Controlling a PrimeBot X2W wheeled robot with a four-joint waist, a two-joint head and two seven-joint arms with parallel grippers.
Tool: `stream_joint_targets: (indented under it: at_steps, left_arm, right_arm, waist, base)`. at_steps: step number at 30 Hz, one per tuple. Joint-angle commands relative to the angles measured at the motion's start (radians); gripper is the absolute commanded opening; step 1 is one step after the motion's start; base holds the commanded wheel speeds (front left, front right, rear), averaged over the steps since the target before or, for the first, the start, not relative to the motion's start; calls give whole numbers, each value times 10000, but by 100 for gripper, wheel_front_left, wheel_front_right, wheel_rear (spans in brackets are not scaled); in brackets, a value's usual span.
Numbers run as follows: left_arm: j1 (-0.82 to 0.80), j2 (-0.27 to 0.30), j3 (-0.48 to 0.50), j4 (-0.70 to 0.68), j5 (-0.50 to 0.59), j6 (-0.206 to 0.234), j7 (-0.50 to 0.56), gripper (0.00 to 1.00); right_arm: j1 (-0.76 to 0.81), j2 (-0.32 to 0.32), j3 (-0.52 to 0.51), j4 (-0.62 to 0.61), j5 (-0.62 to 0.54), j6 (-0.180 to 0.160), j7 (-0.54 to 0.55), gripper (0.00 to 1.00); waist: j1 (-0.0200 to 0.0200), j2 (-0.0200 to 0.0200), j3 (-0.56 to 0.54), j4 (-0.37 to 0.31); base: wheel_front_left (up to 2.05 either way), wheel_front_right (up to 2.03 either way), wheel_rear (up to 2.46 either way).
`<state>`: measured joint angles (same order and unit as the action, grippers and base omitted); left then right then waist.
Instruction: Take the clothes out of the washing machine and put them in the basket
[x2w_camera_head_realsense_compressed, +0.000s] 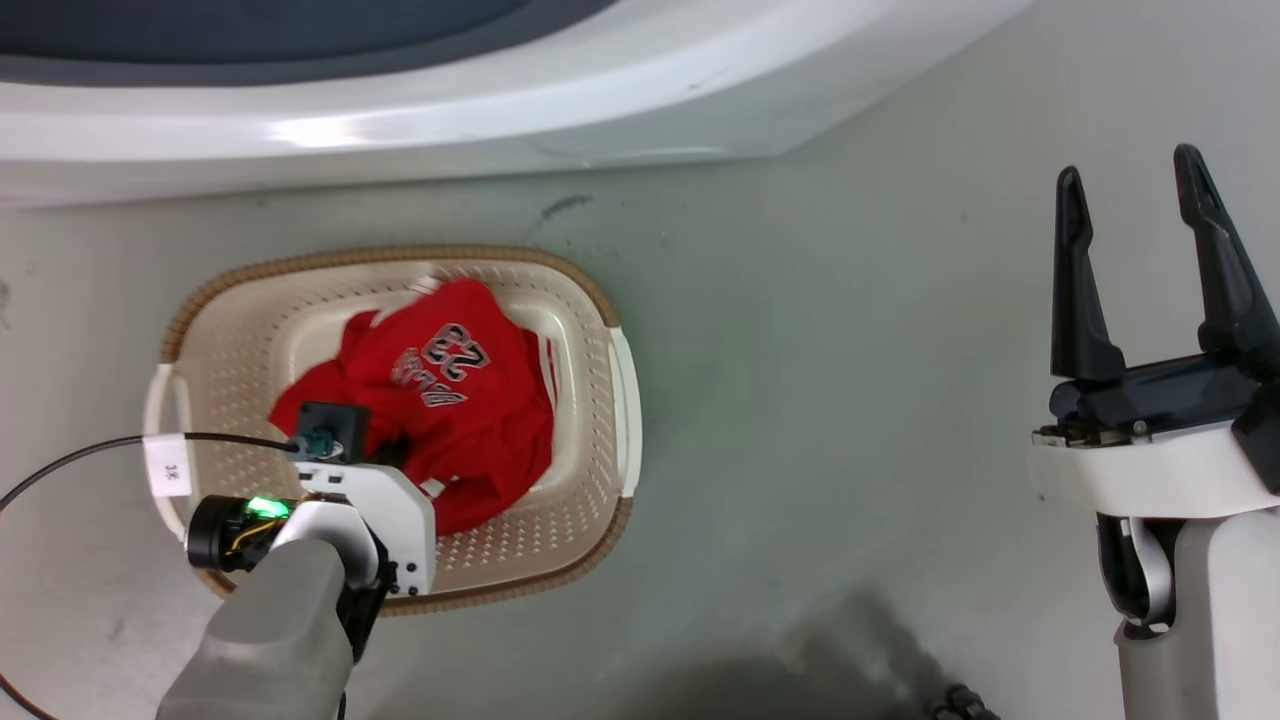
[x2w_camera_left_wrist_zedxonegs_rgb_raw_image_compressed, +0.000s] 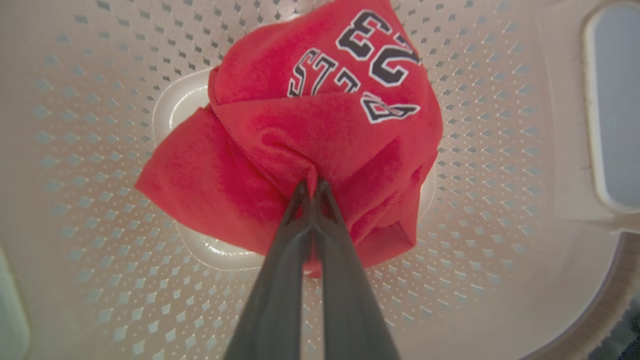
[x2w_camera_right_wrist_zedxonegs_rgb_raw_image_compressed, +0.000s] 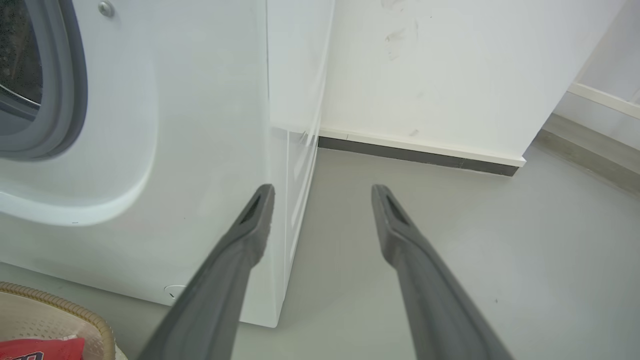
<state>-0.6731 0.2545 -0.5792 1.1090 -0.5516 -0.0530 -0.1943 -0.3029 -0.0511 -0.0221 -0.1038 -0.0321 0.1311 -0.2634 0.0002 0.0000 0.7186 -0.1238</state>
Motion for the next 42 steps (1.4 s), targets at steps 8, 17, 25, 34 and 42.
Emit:
stream_joint_targets:
  at_steps: [8,17,25,34,42]
  left_arm:
    - [-960,-277,275,1482,-415,13,252,0]
    - [-821,-395,182,1698,-459,-69,21,100]
    - [-287,-636,196,1729,-571,-158,-522,100]
    - [906,-548,768,-69,-173,424,-725,100]
    - [2439,-542,2075,-2857,1085,1181,-721,100]
  right_arm:
    - [-434,17,-6,-168,188,-7,-20,100]
    - [-413,15,58,-25,246,-7,-20,100]
    - [24,14,82,262,204,-7,-20,100]
    - [886,14,-68,651,63,-7,-21,100]
    - [1593,14,-162,858,-33,-7,-20,100]
  waist:
    - [-2,0,990,-313]
    - [-2,0,484,-262]
    - [-2,0,-810,-30]
    - [-2,0,-2517,455]
    - [-2,0,-3729,865]
  base:
    - [0,0,0]
    - [0,0,0]
    - [0,0,0]
    - [0,0,0]
    - [0,0,0]
